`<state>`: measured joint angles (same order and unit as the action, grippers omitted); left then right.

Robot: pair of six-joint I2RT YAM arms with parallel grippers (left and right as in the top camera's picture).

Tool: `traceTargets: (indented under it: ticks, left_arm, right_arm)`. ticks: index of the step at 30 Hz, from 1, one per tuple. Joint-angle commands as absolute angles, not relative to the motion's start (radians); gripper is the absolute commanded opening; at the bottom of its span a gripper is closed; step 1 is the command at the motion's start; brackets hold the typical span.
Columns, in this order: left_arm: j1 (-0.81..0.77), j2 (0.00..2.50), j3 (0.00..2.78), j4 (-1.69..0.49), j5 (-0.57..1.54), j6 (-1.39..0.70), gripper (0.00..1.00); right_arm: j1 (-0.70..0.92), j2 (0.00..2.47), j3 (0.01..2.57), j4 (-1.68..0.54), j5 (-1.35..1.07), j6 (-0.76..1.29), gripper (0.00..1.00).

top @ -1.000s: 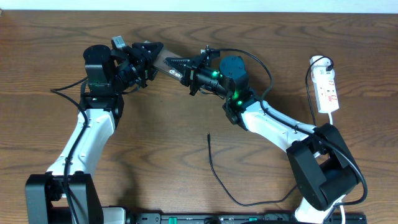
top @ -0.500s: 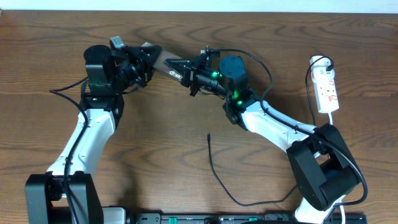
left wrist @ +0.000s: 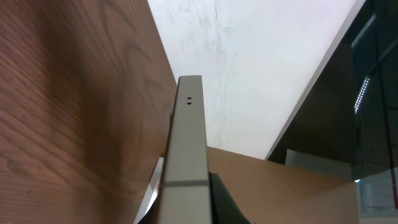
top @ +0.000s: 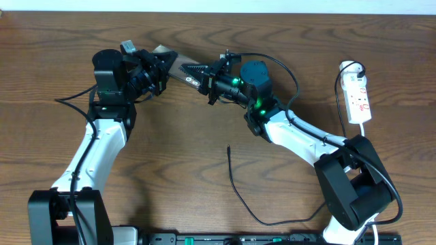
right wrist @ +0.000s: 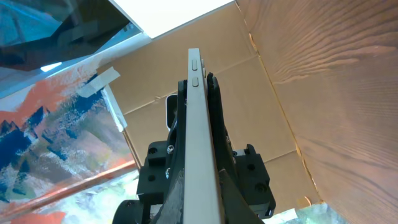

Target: Plug charger to phone and switch on socket

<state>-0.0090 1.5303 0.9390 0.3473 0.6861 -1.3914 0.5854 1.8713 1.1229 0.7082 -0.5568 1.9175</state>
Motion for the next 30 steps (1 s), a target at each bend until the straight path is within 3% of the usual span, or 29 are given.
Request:
traceTargets:
  ticks: [1, 3, 4, 7, 8, 18, 26, 30]
  left_arm:
    - [-0.010, 1.529, 0.938, 0.361, 0.661, -1.344, 0.08]
    - [-0.010, 1.529, 0.938, 0.361, 0.662, -1.344, 0.07]
    - [-0.010, 1.529, 0.938, 0.361, 0.662, -1.344, 0.07]
    - [-0.005, 1.529, 0.938, 0.361, 0.665, -1.344, 0.07]
    - [0.000, 1.529, 0.938, 0.361, 0.666, -1.344, 0.07]
    - [0.165, 1.529, 0.938, 0.363, 0.778, -1.343, 0.07]
    - [0.371, 1.529, 0.938, 0.679, 1.196, -1.301, 0.07]
    - [0.407, 1.529, 0.938, 0.785, 1.359, -1.244, 0.07]
  right_arm:
    - [0.582, 1.864, 1.137, 0.710, -0.582, 1.881, 0.11]
    - [0.582, 1.864, 1.137, 0.710, -0.582, 1.860, 0.24]
    - [0.580, 1.864, 1.137, 0.710, -0.582, 1.845, 0.39]
    - [0.571, 1.864, 1.137, 0.710, -0.582, 1.811, 0.96]
    - [0.567, 1.864, 1.137, 0.710, -0.582, 1.803, 0.99]
    - [0.443, 1.864, 1.137, 0.702, -0.700, 1.644, 0.99]
    - [0.332, 1.864, 1.137, 0.658, -0.897, 1.163, 0.99]
    - [0.329, 1.863, 1.137, 0.511, -0.929, 0.962, 0.99]
